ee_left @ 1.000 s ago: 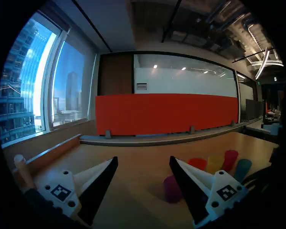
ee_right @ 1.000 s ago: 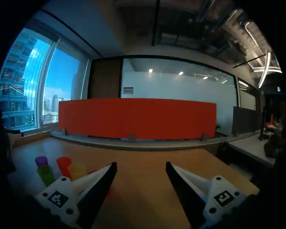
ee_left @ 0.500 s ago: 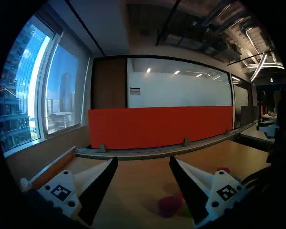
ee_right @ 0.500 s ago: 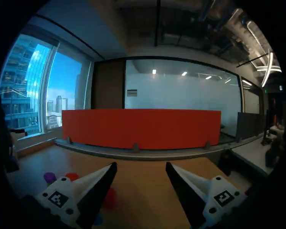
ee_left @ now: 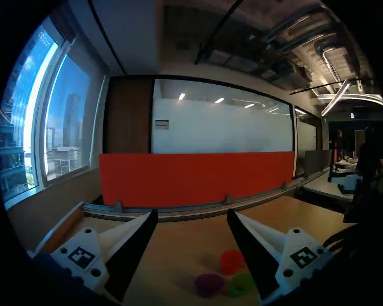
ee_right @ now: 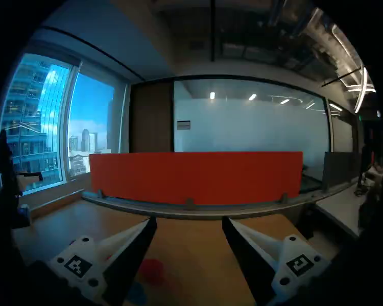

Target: Pour water

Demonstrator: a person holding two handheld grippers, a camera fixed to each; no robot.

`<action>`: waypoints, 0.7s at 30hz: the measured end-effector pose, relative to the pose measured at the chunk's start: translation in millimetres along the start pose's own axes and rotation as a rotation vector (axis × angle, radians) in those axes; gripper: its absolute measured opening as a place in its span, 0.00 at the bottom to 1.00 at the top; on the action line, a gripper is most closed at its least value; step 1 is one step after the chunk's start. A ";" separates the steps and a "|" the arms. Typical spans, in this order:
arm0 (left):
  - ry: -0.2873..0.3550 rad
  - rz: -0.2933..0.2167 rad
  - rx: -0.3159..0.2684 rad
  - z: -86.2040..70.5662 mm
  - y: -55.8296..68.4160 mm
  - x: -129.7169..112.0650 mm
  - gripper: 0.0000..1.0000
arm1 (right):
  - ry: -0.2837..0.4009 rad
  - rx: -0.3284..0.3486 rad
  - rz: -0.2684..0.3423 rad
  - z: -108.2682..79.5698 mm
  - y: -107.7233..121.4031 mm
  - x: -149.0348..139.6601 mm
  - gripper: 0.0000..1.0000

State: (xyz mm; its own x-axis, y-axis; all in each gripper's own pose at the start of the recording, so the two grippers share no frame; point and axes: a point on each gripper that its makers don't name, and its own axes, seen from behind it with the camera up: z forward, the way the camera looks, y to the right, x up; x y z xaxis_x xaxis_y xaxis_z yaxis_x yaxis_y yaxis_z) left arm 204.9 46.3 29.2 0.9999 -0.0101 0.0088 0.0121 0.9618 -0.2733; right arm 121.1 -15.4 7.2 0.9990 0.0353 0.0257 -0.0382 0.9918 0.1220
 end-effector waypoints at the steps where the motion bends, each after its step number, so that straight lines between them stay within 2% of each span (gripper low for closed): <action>1: -0.003 0.000 -0.017 0.4 3.3 0.1 1.00 | -0.002 0.014 0.003 -0.1 -2.4 0.0 0.99; 5: -0.010 0.003 -0.089 0.7 18.0 -0.1 1.00 | -0.002 0.085 0.012 -1.5 -13.6 1.8 0.99; 11: -0.019 -0.018 -0.207 -1.6 39.0 -1.4 1.00 | -0.002 0.229 0.005 -9.2 -38.8 5.5 0.99; 17: -0.028 -0.023 -0.289 -3.2 51.7 -3.4 1.00 | 0.003 0.355 -0.012 -20.2 -64.1 13.9 0.99; 21: -0.042 -0.017 -0.323 -0.7 56.8 -6.8 1.00 | 0.002 0.392 -0.023 -22.6 -71.5 15.7 0.99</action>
State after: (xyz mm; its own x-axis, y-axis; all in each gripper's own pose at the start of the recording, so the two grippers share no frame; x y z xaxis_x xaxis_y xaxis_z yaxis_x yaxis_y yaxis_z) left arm 198.9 100.8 13.0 0.9985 -0.0073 0.0542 0.0366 0.8253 -0.5635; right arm 140.0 -83.0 -23.6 0.9998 0.0138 0.0166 -0.0202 0.8701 0.4925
